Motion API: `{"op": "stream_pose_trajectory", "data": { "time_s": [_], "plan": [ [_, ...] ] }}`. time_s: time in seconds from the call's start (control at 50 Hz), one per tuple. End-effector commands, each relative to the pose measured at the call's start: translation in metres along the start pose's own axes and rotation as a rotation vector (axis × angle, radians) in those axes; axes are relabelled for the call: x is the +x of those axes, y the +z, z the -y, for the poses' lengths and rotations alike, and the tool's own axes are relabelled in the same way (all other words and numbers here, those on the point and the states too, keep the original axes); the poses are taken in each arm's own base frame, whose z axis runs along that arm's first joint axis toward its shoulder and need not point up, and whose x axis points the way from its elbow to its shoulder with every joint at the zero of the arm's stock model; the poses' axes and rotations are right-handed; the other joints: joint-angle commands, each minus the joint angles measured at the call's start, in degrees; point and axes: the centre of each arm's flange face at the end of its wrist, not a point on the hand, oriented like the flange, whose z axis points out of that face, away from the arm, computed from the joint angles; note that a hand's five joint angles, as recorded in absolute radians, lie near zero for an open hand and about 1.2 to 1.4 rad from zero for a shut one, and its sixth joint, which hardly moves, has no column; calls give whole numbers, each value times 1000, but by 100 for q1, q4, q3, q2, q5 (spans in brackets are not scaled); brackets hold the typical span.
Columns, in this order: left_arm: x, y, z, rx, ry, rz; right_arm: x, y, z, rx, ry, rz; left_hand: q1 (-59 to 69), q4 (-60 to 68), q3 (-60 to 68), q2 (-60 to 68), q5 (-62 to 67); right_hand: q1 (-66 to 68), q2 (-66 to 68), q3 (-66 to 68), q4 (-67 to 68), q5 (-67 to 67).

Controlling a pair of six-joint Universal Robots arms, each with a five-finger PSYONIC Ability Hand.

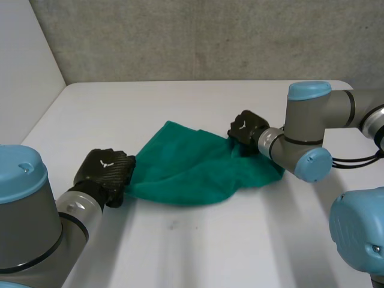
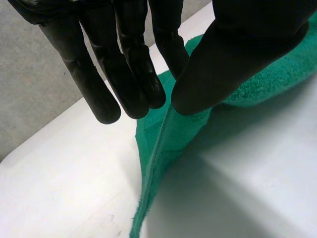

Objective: Fold the towel.

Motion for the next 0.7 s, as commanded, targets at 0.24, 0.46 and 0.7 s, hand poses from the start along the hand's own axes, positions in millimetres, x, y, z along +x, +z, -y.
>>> {"op": "stream_pose_trajectory", "data": {
  "time_s": [0.24,0.46,0.7],
  "plan": [
    [-19,14,0,-5,-20,60,104,-132,46,0,345,-205,1493,1162,1179,1153,1253,2548,1305,1263,1224,1535],
    [-11,21,-15,-57,-10,32,51,-179,6,-299,421,57,1493,1162,1179,1153,1253,2548,1305,1263,1224,1535],
    [-14,82,4,13,40,48,75,-150,2,-188,376,-102,1493,1162,1179,1153,1253,2548,1305,1263,1224,1535]
  ]
}}
